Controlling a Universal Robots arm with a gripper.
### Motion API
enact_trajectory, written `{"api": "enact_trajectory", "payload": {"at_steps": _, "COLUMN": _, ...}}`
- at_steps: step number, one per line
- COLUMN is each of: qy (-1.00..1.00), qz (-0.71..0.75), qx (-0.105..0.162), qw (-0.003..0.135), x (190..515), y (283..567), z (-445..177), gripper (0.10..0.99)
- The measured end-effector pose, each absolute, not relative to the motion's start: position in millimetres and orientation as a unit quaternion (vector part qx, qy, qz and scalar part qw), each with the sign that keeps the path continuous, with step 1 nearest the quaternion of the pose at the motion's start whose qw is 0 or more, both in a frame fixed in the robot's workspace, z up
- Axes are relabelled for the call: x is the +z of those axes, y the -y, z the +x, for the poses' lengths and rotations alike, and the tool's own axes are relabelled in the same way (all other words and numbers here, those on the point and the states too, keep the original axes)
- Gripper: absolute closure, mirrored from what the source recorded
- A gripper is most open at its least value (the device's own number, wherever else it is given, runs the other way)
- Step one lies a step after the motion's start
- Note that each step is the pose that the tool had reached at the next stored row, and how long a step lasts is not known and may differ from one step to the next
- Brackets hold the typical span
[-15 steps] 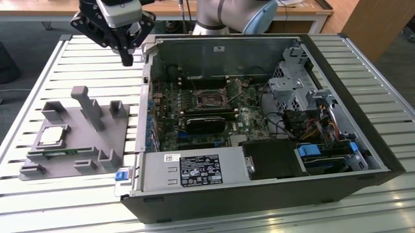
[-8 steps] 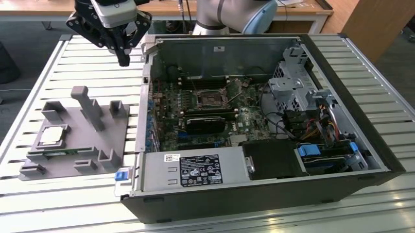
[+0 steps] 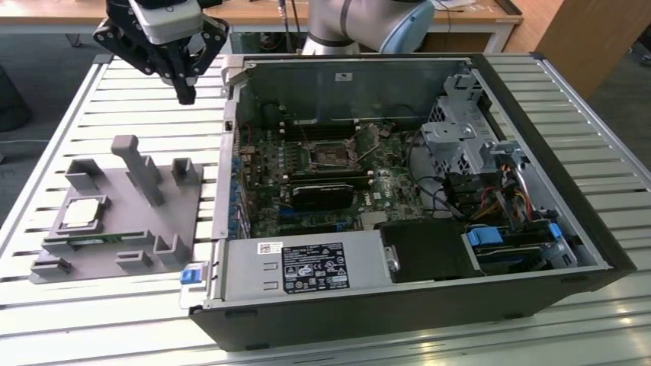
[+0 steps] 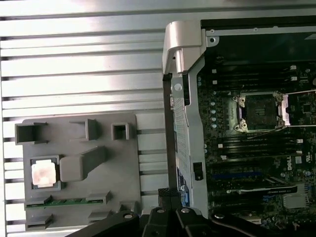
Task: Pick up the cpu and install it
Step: 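Reach for the cpu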
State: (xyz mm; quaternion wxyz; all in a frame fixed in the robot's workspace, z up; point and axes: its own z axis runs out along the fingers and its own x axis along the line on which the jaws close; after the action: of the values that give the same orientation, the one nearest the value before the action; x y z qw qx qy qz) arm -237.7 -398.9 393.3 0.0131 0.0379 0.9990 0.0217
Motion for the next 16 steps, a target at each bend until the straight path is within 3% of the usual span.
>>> {"api": "enact_trajectory", "payload": {"at_steps": 16, "qy": -0.999, "qz": 0.038, "qx": 0.022, "qw": 0.013, "x": 393.3, "y": 398.9, "z": -255.2, "gripper": 0.980}}
